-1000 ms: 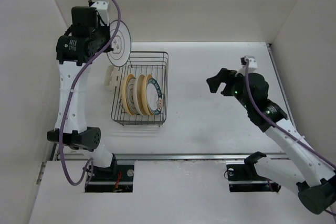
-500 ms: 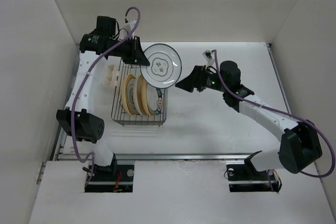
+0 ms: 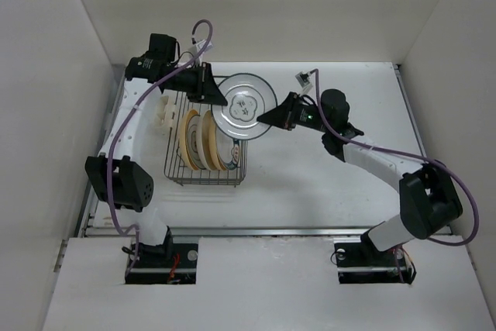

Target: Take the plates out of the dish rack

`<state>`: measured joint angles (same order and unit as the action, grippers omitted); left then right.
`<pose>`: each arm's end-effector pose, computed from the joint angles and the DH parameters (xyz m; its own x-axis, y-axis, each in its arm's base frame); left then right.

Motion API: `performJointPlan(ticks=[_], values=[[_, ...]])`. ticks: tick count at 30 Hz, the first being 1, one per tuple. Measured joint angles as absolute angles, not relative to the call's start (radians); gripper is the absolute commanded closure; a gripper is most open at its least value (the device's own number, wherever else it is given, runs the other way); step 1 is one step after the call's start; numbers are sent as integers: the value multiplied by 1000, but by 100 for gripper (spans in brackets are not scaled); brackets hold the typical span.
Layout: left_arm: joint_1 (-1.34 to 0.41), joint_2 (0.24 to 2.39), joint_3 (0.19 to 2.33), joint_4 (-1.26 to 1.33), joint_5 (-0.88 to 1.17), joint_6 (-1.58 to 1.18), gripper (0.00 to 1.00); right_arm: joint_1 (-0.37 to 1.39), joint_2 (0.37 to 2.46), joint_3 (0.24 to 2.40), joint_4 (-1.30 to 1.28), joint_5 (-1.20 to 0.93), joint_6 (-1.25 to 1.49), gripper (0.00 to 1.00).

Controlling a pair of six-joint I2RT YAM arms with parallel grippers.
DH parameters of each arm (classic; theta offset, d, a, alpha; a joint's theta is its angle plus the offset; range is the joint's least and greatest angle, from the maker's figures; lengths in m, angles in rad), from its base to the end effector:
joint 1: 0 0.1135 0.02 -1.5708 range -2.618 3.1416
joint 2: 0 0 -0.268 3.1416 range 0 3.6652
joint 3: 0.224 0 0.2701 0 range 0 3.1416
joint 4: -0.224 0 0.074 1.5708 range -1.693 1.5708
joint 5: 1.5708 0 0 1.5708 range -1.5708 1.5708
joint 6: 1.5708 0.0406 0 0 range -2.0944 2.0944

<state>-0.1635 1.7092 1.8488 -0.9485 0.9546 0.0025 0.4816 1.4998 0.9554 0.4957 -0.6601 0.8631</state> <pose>0.3663 -0.0940 0.4045 -0.7122 0.1190 -0.6918 0.6517 0.4782 -0.5887 0.3104 0.1903 0.2906 -0.7185 0.3017 -0.6266 -0.5579 0.2878 0.7784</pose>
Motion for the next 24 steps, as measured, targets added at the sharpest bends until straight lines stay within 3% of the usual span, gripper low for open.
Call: performJointPlan(ticks=[2, 3, 6, 12, 18, 24], values=[[-163, 1705, 1845, -936, 952, 6, 57, 481, 1493, 955, 499, -643, 880, 100], [-169, 1700, 1845, -941, 929, 10, 33, 484, 1486, 954, 498, -633, 874, 100], [-186, 1681, 1847, -962, 819, 2, 1, 476, 1448, 949, 452, -575, 863, 100], [-188, 1657, 1891, -1010, 493, 16, 0, 374, 1279, 906, 278, -425, 852, 100], [-188, 1595, 1893, -1043, 184, 51, 0, 205, 1074, 837, 36, -135, 849, 100], [-188, 1574, 1866, -1100, 5, 88, 0, 69, 1092, 688, -65, -58, 854, 100]])
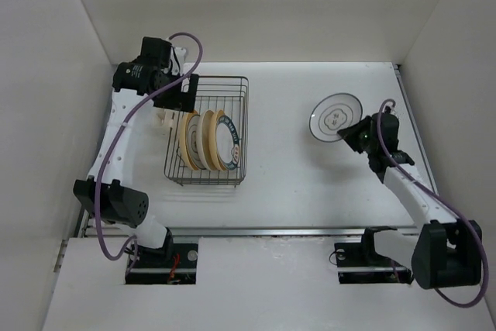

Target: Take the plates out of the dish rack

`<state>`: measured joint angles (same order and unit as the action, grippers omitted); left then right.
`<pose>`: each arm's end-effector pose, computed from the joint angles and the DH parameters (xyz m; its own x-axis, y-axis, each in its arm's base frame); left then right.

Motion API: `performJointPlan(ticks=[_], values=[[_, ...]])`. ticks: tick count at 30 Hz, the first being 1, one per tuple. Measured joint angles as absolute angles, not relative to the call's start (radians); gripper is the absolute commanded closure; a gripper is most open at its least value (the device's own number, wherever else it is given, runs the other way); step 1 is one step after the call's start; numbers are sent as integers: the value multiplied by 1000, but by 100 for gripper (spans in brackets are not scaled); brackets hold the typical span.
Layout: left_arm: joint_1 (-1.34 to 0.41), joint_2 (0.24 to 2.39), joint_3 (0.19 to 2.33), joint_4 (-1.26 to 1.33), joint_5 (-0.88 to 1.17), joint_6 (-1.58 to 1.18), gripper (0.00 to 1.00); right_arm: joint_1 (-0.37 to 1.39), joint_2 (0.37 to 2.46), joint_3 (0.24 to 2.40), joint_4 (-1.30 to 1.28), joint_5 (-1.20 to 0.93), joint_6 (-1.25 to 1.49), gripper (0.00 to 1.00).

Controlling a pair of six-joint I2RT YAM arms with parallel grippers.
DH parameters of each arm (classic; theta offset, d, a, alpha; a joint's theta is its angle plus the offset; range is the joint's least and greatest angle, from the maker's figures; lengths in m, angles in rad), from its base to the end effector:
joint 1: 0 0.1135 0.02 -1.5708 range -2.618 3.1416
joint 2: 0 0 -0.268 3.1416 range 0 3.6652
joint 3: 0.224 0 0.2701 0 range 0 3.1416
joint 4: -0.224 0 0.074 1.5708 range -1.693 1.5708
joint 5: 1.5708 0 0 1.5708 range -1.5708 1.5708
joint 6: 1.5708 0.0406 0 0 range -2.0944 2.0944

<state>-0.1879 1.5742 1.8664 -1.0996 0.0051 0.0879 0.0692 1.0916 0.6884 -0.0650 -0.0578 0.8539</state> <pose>0.3291 -0.0628 0.4320 -0.6903 0.2206 -0.6890 0.2518 0.9661 0.0570 0.2636 0.0206 0.2515 -0.3866 0.7276 -0.5667 0.2602 0.6756 0.6899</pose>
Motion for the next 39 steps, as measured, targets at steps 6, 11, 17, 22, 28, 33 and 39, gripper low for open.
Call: performJointPlan(ticks=[6, 11, 17, 22, 28, 33, 39], values=[[-188, 1579, 1748, -1131, -59, 101, 0, 28, 1274, 638, -116, -74, 861, 100], [-188, 1593, 1707, -1142, -53, 105, 3, 11, 1331, 638, -77, -110, 873, 49], [-188, 1598, 1681, -1143, -33, 112, 15, 7, 1341, 638, -86, -109, 856, 19], [-188, 1616, 1682, -1143, -20, 115, 53, 7, 1329, 640, -132, -86, 833, 19], [-195, 1623, 1684, -1143, 43, 112, 82, 7, 1257, 641, -170, -77, 800, 19], [-194, 1629, 1690, -1148, 43, 100, 100, 7, 1217, 641, -189, -74, 778, 17], [-194, 1652, 1744, -1161, 21, 88, 100, 7, 1196, 667, -249, -46, 761, 15]])
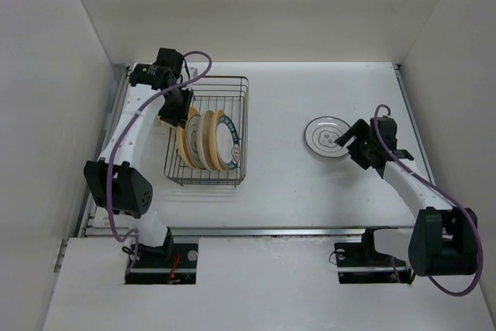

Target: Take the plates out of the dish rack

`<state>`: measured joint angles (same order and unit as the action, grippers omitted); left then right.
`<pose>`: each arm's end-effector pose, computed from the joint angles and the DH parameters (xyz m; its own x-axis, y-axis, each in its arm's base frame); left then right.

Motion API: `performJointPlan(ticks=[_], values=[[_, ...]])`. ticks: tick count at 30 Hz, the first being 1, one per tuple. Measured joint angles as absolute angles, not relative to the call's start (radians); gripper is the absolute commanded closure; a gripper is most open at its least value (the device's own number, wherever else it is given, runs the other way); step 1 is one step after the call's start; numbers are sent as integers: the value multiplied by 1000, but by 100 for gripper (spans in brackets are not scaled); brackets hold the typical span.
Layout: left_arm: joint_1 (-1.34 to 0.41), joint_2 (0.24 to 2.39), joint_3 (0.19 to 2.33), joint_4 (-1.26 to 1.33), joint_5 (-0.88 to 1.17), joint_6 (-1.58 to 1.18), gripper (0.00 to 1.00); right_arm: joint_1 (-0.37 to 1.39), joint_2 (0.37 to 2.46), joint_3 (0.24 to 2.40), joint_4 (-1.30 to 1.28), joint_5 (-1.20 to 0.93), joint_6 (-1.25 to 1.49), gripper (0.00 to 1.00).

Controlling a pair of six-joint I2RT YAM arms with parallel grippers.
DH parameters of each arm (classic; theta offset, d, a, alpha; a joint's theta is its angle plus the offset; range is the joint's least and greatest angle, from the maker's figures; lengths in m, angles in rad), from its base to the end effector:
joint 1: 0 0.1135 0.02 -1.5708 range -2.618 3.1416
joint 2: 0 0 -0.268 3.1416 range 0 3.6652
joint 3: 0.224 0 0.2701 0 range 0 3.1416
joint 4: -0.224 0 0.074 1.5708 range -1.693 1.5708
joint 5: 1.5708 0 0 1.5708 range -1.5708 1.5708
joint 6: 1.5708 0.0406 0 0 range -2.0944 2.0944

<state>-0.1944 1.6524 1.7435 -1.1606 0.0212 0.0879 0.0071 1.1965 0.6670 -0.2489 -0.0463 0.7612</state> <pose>0.3469 -0.0692 0.3638 -0.8393 0.2547 -0.4803 0.2779 0.9603 0.0237 0.2612 0.0037 0.2013 -0.5360 0.6853 -0.4931 0.4553 0.7265 0.5147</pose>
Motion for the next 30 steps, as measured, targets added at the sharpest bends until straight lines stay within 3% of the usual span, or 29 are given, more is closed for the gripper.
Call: performJointPlan(ticks=[25, 27, 28, 30], values=[[-239, 1655, 1977, -1164, -131, 93, 100, 7, 1086, 739, -315, -18, 736, 15], [-241, 1658, 1965, -1174, -139, 97, 83, 7, 1085, 740, -315, -18, 733, 15], [-242, 1660, 1961, -1179, -141, 102, 65, 7, 1085, 740, -317, -18, 730, 15], [-245, 1664, 1956, -1187, -144, 108, 52, 7, 1084, 740, -321, -18, 727, 15]])
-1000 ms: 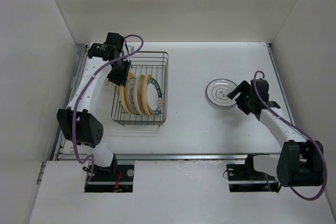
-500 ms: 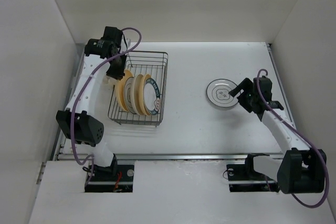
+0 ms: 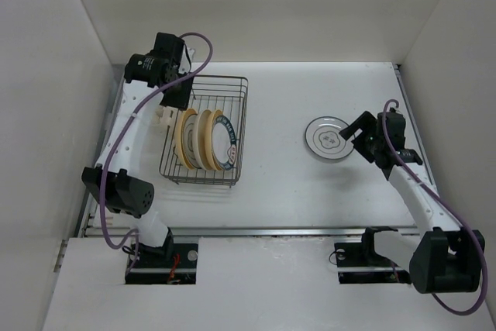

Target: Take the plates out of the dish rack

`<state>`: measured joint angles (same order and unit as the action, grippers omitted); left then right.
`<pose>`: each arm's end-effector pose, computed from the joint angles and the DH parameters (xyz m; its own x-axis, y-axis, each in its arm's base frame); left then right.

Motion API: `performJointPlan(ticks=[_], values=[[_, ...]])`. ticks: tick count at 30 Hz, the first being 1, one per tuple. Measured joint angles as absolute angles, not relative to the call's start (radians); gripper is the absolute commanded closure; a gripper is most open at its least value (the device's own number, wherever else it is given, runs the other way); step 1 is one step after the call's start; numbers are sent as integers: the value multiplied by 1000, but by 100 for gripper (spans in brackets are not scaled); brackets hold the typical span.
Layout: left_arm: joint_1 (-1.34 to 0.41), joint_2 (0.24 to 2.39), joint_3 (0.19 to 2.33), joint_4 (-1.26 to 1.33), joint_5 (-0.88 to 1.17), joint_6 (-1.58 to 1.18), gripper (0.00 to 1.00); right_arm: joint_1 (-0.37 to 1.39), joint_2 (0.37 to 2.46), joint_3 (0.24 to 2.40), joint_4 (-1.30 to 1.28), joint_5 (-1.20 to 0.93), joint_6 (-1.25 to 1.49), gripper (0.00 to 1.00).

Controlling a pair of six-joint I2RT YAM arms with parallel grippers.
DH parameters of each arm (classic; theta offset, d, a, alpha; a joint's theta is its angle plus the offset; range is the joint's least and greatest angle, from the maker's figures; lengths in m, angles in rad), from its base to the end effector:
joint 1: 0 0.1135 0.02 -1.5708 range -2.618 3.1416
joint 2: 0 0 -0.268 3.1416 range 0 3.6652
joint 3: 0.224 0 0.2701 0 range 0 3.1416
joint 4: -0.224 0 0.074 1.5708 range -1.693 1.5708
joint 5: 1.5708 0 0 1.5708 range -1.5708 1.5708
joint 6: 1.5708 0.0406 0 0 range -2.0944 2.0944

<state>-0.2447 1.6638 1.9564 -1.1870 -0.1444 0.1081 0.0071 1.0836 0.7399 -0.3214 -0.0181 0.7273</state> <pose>0.3422 -0.0794 0.4247 -0.7357 0.2938 -0.6102 0.2331 0.9558 0.1791 0.2529 0.0025 0.2473 -0.4751 0.6614 -0.5803 0.3944 0.7497 0.5315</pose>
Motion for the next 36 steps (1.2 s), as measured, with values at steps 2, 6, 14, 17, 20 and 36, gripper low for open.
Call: performJointPlan(ticks=[2, 6, 14, 17, 20, 36], values=[[-250, 1667, 1956, -1190, -157, 109, 50, 7, 1081, 740, -328, -18, 725, 15], [-261, 1687, 1956, -1196, -171, 116, 50, 7, 1080, 740, -331, -18, 722, 15], [-284, 1778, 1917, -1195, -193, 120, 61, 7, 1069, 738, -333, -13, 715, 15], [-287, 1788, 1901, -1195, -193, 122, 62, 7, 1059, 736, -334, -7, 711, 15], [-289, 1788, 1892, -1190, -199, 123, 69, 7, 1054, 736, -333, -2, 710, 15], [-372, 1811, 1779, -1096, -471, 149, 100, 7, 1053, 720, -332, 2, 710, 15]])
